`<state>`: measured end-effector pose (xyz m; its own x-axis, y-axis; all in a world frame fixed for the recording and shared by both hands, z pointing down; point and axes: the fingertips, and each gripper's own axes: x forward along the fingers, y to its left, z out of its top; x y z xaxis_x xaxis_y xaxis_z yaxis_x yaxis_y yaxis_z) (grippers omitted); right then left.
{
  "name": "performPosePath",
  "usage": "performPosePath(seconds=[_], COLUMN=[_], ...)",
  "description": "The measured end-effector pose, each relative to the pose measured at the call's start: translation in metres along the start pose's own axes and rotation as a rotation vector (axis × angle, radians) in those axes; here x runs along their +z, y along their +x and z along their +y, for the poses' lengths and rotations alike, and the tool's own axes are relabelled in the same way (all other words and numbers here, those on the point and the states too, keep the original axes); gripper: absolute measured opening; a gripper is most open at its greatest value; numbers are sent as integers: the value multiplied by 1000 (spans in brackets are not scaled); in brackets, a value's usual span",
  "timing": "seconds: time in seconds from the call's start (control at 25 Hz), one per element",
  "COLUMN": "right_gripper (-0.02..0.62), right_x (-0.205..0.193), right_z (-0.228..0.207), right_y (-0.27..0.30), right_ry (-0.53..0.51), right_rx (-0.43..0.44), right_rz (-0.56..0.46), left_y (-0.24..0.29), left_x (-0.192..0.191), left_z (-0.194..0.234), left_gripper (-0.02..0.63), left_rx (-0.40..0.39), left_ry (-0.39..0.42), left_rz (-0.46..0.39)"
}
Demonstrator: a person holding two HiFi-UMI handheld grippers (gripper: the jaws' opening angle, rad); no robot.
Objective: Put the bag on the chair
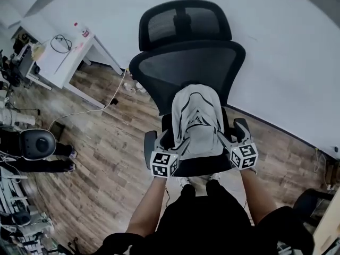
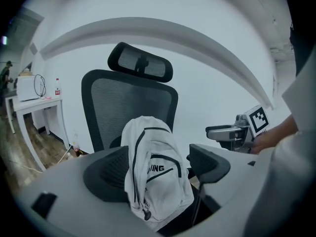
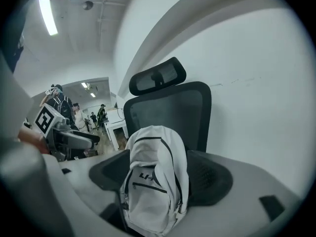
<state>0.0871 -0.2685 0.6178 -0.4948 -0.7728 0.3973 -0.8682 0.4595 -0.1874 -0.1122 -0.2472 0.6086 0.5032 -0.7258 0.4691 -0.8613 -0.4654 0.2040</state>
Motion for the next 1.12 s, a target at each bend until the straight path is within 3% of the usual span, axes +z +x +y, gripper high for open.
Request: performPosePath(seconds=[0.2, 0.32, 0.36, 0.6, 0.64, 0.76, 1.12], right_gripper=[319, 249, 199, 45, 39, 28, 20], right_x=[23, 35, 42, 80, 82, 81, 95], right_z=[16, 26, 30, 47, 47, 45, 56], right_y=[-26, -46, -51, -55, -52, -43, -38], right_ry=[-134, -190, -198, -236, -232, -191, -231], right_rx=[37, 52, 51, 43, 46, 64, 86], right_rz=[-17, -54, -78, -180, -181, -168, -165], left_y=[-20, -31, -35, -52, -54, -60, -75], left_x=[36, 59, 63, 71, 72, 72, 81], left_z=[-12, -16, -17, -10, -9, -10, -14], left_gripper=[376, 320, 292, 130, 72, 23, 23], left_rx=[14, 33, 38, 113, 123, 120, 98], left_ry=[11, 29, 41, 102, 104, 91, 62], left_rz=[-87, -144, -154, -160, -162, -169, -222])
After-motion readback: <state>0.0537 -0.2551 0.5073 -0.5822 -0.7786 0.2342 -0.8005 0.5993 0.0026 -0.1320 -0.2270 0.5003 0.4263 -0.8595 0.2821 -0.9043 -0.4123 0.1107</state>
